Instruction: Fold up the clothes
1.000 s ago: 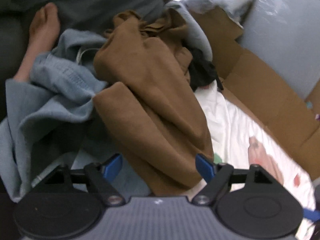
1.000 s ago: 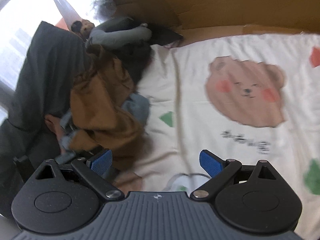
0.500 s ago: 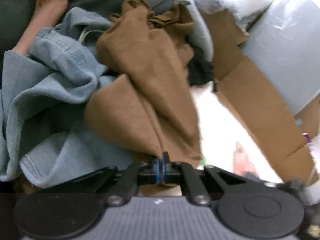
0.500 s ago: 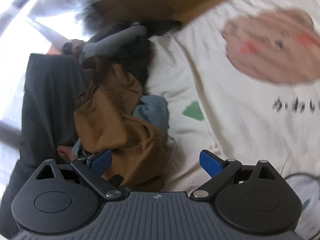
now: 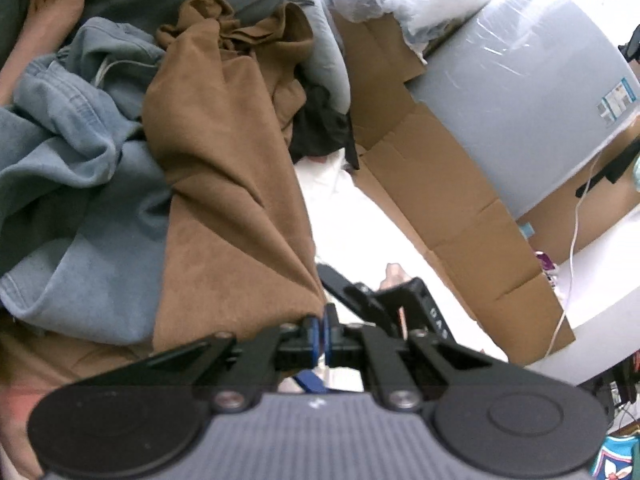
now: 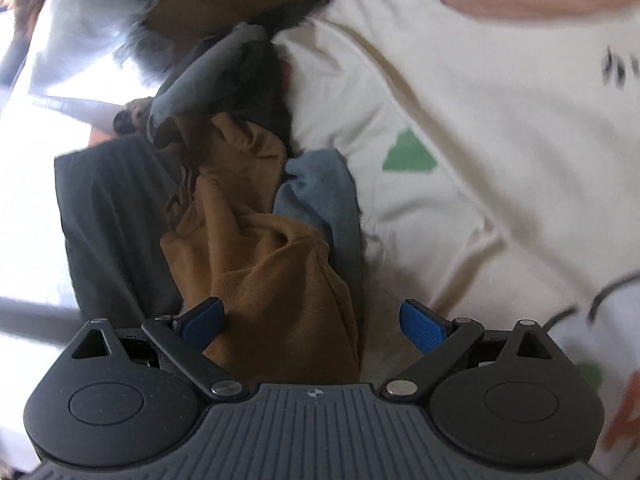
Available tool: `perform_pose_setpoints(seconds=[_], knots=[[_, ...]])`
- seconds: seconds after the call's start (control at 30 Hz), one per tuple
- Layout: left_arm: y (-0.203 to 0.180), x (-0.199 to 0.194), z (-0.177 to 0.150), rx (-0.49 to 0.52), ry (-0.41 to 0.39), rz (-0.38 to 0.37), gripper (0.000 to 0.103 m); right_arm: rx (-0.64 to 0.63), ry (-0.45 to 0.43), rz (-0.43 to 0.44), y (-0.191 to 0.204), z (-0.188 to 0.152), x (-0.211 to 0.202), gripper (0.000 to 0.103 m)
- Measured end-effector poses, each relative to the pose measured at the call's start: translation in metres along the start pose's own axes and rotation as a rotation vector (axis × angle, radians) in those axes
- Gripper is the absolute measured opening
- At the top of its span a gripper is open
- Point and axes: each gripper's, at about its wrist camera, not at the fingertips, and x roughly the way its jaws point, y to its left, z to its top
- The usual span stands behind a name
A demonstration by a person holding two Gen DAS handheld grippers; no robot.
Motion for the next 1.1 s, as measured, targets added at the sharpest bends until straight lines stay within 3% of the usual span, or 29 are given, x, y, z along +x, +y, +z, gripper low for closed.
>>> perform_pose_setpoints(seconds=[0.1,0.13,0.17,0.2,0.23,0.27,0.33,0.43,0.57,0.7,0.8,1.1], knots=[[0.0,-0.003,-0.004,0.005,0.012,-0.002,0.002,0.081,0.066,0.112,-0.006,-0.002,0.013,0.094],[0.0,-0.002,-0.006,0.014,0.01,0.005,0.002,0.09,0.079,0.124,-0.005,-0.003,0.016,0.081],[-0.001,-0.002,-0.007,0.023,0.008,0.012,0.002,0.091,0.085,0.124,-0.004,-0.004,0.018,0.061],[-0.002,-0.002,-0.008,0.036,0.009,0.022,0.003,0.089,0.091,0.113,-0.002,-0.005,0.02,0.049],[-0.003,-0.002,-0.008,0.049,0.014,0.029,0.003,0.087,0.098,0.108,-0.001,-0.006,0.021,0.025],[-0.004,-0.001,-0.009,0.065,0.021,0.037,0.003,0.073,0.094,0.1,0.001,-0.006,0.02,0.014],[-0.007,0.001,-0.011,0.114,0.027,0.055,0.009,0.031,0.073,0.072,0.008,-0.006,0.015,0.006],[-0.011,0.006,-0.015,0.181,0.025,0.083,0.021,-0.064,0.015,-0.044,0.027,-0.005,0.002,0.003],[-0.014,0.007,-0.018,0.199,0.028,0.079,0.037,-0.179,-0.005,-0.116,0.059,-0.004,-0.015,0.003],[-0.034,0.0,-0.024,0.288,-0.001,0.07,0.059,-0.298,-0.016,-0.183,0.083,-0.002,-0.042,0.003],[-0.049,-0.002,-0.03,0.335,-0.008,0.057,0.066,-0.382,-0.013,-0.243,0.097,0.0,-0.063,0.003],[-0.067,-0.017,-0.045,0.37,0.018,0.095,0.072,-0.626,0.032,-0.423,0.132,0.013,-0.121,0.002]])
